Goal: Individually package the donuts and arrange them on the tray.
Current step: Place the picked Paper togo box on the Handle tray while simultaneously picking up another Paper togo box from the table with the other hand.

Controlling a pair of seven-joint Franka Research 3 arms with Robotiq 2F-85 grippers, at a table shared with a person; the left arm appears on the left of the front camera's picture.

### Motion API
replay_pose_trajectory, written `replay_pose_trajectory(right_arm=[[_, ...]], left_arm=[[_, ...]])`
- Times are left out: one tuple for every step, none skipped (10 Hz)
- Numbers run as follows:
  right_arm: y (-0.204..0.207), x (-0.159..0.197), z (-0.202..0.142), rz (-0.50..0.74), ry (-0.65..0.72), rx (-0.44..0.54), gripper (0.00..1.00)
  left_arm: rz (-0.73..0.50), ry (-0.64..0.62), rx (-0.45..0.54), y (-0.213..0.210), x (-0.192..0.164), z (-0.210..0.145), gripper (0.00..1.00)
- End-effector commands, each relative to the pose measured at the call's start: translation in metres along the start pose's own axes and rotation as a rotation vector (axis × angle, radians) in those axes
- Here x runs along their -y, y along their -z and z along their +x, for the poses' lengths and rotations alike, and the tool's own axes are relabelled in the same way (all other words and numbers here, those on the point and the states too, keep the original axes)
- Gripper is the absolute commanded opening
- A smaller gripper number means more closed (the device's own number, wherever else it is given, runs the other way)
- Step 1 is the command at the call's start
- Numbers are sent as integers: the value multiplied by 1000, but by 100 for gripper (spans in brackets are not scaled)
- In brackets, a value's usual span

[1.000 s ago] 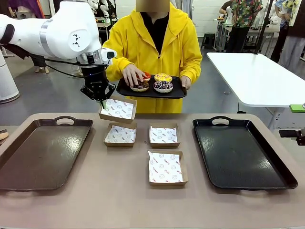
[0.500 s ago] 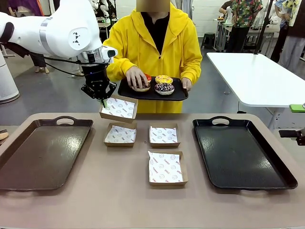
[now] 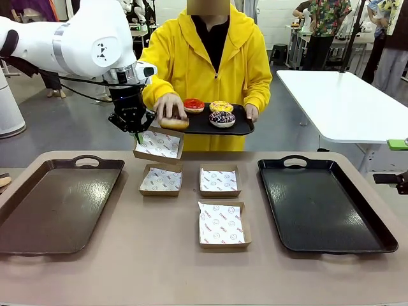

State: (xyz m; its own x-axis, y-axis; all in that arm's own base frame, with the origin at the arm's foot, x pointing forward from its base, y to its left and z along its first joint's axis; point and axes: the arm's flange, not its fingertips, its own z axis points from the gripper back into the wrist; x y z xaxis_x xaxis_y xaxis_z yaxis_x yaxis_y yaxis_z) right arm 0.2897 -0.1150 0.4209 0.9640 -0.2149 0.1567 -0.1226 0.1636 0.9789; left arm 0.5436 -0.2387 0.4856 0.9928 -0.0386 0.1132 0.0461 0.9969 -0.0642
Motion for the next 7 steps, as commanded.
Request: replay_pose_trajectory(right_arm=[[0,-1,1,22,-10,9,100],[0,-1,1,22,-10,9,100],[0,-1,1,22,-10,9,100],[0,-1,1,22,-10,9,100],[0,-1,1,22,-10,9,100],[0,-1,1,22,-10,9,100],[0,-1,1,22,-10,9,100]], left_arm=[[5,-7,0,-1,-3,-5,0],[5,-7,0,-1,-3,-5,0],[5,-7,0,-1,-3,-5,0],[5,-7,0,-1,-3,-5,0],[5,-7,0,-1,-3,-5,0],[5,-7,0,-1,-3,-5,0],[5,-7,0,-1,-3,-5,0]])
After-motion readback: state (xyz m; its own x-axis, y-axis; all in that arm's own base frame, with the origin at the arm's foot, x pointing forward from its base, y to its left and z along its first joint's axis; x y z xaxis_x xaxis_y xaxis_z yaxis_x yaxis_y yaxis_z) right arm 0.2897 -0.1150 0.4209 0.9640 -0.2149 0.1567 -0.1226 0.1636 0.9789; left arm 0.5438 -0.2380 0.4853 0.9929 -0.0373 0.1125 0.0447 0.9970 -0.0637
